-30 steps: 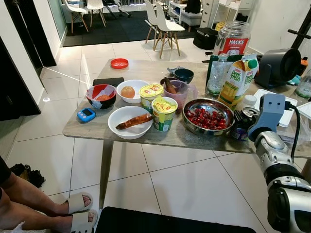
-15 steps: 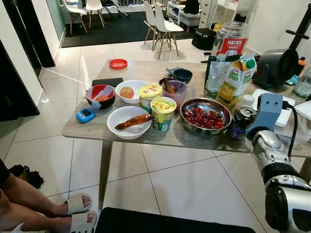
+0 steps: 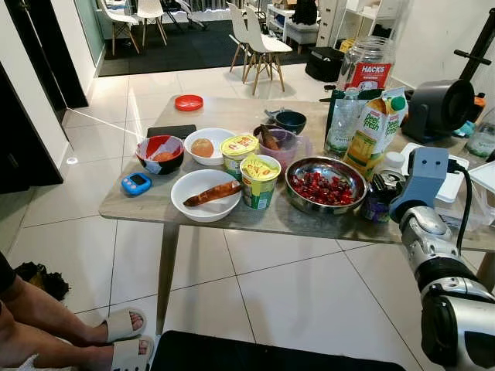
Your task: Restocking fridge
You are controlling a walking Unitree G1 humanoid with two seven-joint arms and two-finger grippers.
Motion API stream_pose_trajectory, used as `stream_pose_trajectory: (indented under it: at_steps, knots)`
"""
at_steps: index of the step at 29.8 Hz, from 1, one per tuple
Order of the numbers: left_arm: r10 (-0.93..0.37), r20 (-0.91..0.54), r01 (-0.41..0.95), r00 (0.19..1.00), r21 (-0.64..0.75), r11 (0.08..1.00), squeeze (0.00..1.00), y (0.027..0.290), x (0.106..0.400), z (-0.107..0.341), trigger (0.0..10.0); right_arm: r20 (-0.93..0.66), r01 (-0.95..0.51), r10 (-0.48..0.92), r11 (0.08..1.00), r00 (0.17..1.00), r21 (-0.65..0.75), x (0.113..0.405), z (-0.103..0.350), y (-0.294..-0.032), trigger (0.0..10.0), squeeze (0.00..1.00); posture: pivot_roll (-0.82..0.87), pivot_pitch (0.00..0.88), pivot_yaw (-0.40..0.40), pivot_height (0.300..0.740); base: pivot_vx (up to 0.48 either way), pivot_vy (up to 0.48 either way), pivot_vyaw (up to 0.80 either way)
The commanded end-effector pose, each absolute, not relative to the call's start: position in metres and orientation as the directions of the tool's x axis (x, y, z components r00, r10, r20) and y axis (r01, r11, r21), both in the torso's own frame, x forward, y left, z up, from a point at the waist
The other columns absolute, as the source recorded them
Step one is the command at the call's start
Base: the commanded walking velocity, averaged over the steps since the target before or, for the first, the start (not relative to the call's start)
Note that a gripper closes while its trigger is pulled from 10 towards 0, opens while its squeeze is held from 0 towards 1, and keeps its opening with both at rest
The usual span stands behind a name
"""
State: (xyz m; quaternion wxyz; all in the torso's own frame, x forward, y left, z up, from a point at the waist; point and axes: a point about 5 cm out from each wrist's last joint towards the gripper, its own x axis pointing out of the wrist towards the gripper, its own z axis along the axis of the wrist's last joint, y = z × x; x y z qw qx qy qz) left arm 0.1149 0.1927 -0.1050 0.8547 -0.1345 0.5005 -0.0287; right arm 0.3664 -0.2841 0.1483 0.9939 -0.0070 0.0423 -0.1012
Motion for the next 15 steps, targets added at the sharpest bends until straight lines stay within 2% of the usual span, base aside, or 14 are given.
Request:
stream_pose_trajectory:
  at_steps: [1, 4, 5, 6, 11, 12, 15]
  knots:
    - [-0.192, -0.853, -0.088, 0.485, -0.266, 0.96, 0.0, 0.1896, 0.1098, -0.1068, 10.0, -0.168, 0.199, -0.201, 0.98, 0.965, -0.028, 0.3625, 0.1304, -0.2804, 10.0, 0.0, -0.02, 0.004, -0.015, 0.74, 0.0, 0.0, 0.0]
    - [-0.192, -0.853, -0.088, 0.485, -0.266, 0.96, 0.0, 0.1895, 0.1098, -0.1068, 10.0, -0.173, 0.204, -0.204, 0.979, 0.963, -0.019, 0.3623, 0.1289, -0.2794, 10.0, 0.0, -0.02, 0.007, -0.015, 0.74, 0.0, 0.0, 0.0]
    - [-0.192, -0.853, -0.088, 0.485, -0.266, 0.96, 0.0, 0.1895, 0.1097, -0.1069, 10.0, -0.175, 0.205, -0.205, 0.979, 0.963, -0.019, 0.3624, 0.1285, -0.2789, 9.3, 0.0, -0.02, 0.007, -0.015, 0.74, 0.0, 0.0, 0.0]
    - [-0.192, -0.853, -0.088, 0.485, -0.266, 0.96, 0.0, 0.1895, 0.1097, -0.1069, 10.0, -0.172, 0.202, -0.201, 0.979, 0.964, -0.012, 0.3626, 0.1285, -0.2781, 0.0, 0.0, -0.01, 0.009, -0.015, 0.74, 0.0, 0.0, 0.0]
    - [-0.192, -0.853, -0.09, 0.485, -0.267, 0.96, 0.0, 0.1897, 0.1095, -0.1069, 10.0, -0.174, 0.2, -0.2, 0.98, 0.964, -0.02, 0.3631, 0.1289, -0.2775, 0.0, 0.0, -0.01, 0.01, -0.015, 0.74, 0.0, 0.0, 0.0]
    - [-0.191, -0.854, -0.09, 0.484, -0.266, 0.96, 0.0, 0.1898, 0.1089, -0.107, 10.0, -0.174, 0.203, -0.203, 0.979, 0.964, -0.02, 0.363, 0.1292, -0.278, 10.0, 0.0, -0.01, 0.01, -0.014, 0.74, 0.0, 0.0, 0.0]
    - [-0.191, -0.855, -0.091, 0.483, -0.266, 0.96, 0.0, 0.1898, 0.1084, -0.1072, 10.0, -0.171, 0.21, -0.21, 0.978, 0.963, -0.019, 0.3628, 0.1301, -0.2795, 10.0, 0.0, -0.02, 0.009, -0.014, 0.74, 0.0, 0.0, 0.0]
